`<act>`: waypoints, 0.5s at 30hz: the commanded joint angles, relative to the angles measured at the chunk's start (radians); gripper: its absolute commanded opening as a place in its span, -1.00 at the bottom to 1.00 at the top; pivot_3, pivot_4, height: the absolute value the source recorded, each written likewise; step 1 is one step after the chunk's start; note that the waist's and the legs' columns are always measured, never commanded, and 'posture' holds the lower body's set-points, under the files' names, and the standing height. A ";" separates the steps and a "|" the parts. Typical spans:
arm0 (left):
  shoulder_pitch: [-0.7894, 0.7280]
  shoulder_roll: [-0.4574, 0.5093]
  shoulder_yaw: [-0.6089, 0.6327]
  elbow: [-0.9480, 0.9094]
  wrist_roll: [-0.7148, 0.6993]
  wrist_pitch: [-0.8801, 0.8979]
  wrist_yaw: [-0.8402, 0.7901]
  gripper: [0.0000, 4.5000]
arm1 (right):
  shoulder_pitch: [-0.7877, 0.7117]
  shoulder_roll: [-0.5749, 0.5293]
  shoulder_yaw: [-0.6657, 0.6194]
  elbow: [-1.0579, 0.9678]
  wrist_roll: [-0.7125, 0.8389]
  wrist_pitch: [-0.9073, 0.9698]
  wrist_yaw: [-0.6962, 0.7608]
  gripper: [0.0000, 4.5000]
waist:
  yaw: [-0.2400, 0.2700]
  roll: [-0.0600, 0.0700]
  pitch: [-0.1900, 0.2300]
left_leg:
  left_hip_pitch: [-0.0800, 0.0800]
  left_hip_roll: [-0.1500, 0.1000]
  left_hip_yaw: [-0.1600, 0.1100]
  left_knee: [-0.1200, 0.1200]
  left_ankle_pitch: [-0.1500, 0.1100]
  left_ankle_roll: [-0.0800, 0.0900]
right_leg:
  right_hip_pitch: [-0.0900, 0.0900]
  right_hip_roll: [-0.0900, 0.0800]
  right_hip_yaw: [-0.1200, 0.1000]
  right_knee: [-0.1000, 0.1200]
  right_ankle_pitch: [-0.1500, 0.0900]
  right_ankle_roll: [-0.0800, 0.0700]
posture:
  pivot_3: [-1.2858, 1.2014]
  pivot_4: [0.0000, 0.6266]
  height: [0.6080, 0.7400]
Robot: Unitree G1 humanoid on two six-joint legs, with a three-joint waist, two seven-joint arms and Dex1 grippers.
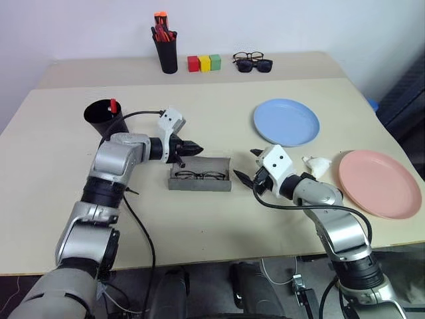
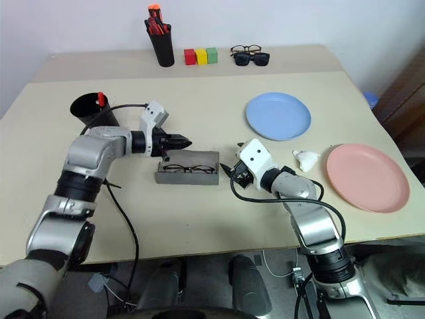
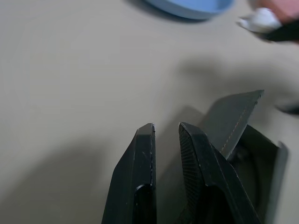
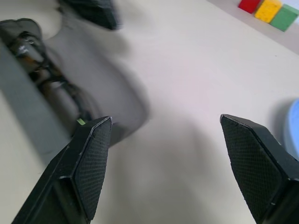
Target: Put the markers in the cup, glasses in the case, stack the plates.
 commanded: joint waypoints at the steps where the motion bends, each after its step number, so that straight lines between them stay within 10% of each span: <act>1: 0.071 0.053 -0.002 -0.165 -0.045 0.046 -0.026 -0.65 | -0.033 0.005 -0.031 0.006 0.005 -0.028 -0.018 0.67 | 0.000 0.000 0.000 | 0.000 0.000 0.000 0.000 0.000 0.000 | 0.000 0.000 0.000 0.000 0.000 0.000 | 0.03 -0.52 1.00; 15: 0.321 0.181 0.005 -0.460 -0.080 -0.058 -0.027 -0.65 | -0.279 -0.090 0.031 0.447 -0.212 -0.110 -0.126 0.67 | 0.001 0.000 0.000 | 0.000 0.000 0.001 0.000 0.000 0.000 | 0.000 -0.001 0.000 0.000 0.000 0.000 | 0.03 -0.52 1.00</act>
